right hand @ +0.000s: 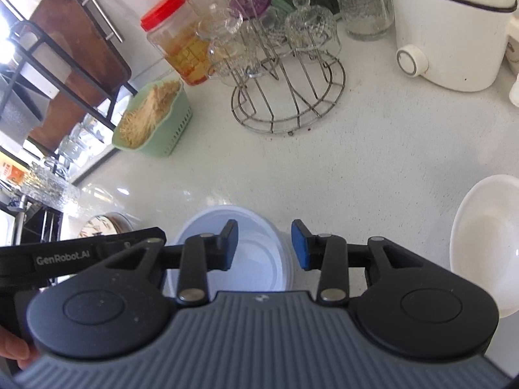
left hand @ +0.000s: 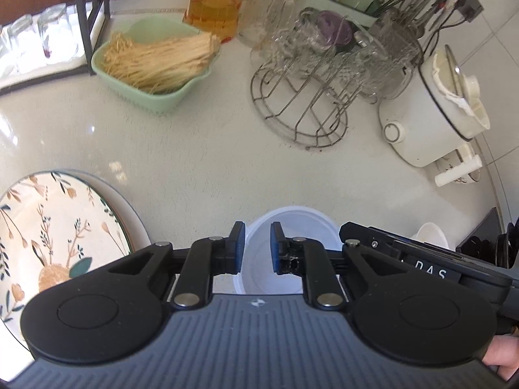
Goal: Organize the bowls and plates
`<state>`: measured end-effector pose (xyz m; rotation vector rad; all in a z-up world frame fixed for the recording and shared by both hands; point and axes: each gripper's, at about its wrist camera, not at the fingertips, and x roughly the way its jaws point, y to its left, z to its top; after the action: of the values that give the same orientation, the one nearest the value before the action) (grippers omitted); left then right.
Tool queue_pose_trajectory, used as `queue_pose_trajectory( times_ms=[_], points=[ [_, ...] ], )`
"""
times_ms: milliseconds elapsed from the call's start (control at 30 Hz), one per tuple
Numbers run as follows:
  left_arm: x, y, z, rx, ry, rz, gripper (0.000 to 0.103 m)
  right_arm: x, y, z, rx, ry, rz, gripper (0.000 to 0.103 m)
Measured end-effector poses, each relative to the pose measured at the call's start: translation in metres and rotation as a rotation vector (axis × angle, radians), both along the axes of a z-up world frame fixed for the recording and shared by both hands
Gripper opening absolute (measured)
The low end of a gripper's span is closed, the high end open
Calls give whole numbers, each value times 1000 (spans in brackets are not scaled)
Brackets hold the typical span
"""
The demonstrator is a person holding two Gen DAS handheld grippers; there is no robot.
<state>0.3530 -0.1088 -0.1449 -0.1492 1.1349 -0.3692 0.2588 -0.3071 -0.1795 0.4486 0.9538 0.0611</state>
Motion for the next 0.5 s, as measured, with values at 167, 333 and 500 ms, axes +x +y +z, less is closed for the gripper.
queue_pose_trajectory(
  times_ms=[167,333,500],
  points=[
    [-7,-2,19,-9,-32,-38,18,-10,-1,14,-9,-35,-30,40],
    [-18,-6,40,-16,-65,-83,18,-25,-3,35,-36,-88,-75,40],
    [-28,-16,60,-17,-126,-138,18,-43,-9,55,-52,-143,-130,40]
  ],
)
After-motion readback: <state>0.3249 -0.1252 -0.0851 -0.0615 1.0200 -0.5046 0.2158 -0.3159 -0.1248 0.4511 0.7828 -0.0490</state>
